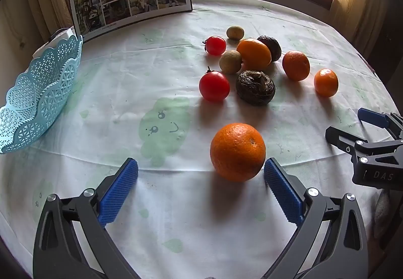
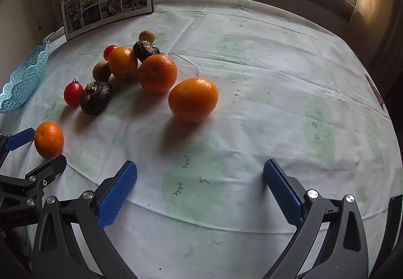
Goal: Organize fruits
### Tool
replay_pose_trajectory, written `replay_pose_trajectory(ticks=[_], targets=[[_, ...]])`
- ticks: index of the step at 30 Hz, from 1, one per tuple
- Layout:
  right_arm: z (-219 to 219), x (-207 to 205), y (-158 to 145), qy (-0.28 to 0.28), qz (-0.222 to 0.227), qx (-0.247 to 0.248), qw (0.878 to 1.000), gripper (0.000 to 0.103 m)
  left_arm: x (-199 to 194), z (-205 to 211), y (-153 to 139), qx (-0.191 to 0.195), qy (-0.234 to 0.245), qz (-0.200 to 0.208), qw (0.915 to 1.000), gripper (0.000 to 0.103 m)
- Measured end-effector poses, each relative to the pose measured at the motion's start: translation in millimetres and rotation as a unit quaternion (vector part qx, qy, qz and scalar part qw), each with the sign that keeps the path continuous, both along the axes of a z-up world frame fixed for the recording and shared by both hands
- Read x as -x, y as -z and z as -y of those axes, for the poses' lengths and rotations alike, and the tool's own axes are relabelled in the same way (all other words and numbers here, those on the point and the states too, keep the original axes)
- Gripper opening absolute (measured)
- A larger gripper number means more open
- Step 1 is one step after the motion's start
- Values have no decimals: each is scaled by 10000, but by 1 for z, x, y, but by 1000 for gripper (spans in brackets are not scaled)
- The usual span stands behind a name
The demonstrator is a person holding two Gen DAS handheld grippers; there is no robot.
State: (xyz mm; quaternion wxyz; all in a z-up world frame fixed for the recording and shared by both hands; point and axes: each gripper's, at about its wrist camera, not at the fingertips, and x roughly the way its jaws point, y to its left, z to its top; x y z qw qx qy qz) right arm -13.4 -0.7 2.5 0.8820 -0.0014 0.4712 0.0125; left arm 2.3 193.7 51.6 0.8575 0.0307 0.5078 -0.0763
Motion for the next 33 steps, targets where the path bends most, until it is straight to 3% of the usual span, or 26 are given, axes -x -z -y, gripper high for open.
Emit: replay_pose_trajectory(ticks=[16, 22, 33], targets=[[-3, -4, -1, -25, 20, -210, 9998, 98, 0, -1, -1, -1, 2, -8, 10000, 101], [9, -5, -6, 147, 271, -807, 9963, 98, -1, 0, -1, 7, 3, -17, 10000, 101], [7, -4, -25, 104, 920, -727, 9930, 98, -2, -3, -12, 92, -95, 131, 9998, 101]])
